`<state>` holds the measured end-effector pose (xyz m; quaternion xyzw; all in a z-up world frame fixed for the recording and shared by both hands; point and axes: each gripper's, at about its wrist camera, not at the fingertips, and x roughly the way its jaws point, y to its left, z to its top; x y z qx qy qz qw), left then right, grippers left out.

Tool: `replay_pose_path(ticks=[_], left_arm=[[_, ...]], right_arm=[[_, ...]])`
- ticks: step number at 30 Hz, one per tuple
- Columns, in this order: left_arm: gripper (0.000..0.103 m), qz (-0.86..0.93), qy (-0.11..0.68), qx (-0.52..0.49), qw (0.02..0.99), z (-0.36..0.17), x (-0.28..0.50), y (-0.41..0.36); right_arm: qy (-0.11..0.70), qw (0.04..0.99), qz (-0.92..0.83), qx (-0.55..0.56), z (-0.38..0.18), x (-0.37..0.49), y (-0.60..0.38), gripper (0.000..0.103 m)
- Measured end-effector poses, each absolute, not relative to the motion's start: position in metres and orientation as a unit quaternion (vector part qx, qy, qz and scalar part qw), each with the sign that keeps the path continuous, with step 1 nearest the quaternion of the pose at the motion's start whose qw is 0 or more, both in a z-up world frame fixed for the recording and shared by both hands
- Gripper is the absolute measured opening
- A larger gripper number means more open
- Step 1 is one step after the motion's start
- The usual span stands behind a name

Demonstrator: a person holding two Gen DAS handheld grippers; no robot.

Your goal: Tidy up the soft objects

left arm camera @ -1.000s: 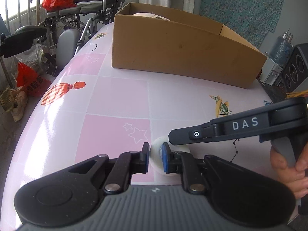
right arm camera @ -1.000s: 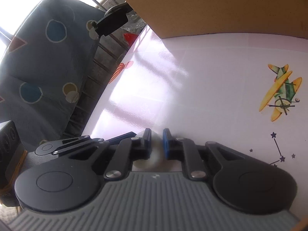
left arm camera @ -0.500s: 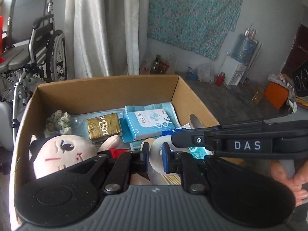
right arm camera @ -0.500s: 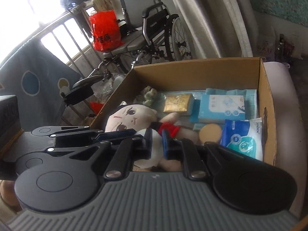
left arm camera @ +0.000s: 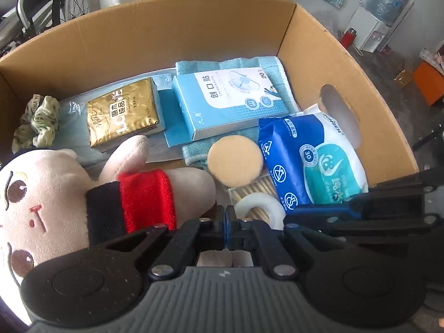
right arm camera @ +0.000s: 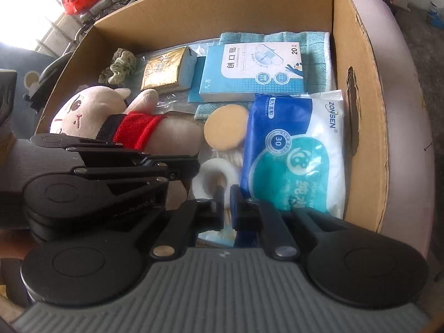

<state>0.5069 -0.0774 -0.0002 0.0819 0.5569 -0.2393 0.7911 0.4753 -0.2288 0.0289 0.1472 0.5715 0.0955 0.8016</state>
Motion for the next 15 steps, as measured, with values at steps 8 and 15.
replay_pose_path(ticks=[8, 15], left_arm=[[0.033, -0.259, 0.485, 0.107, 0.828, 0.055, 0.474, -0.049], [0.026, -0.231, 0.497, 0.104, 0.83, 0.064, 0.437, -0.012]], right_arm=[[0.52, 0.834, 0.157, 0.1, 0.081, 0.454, -0.23, 0.02], [0.538, 0.835, 0.11, 0.024, 0.079, 0.435, -0.215, 0.021]])
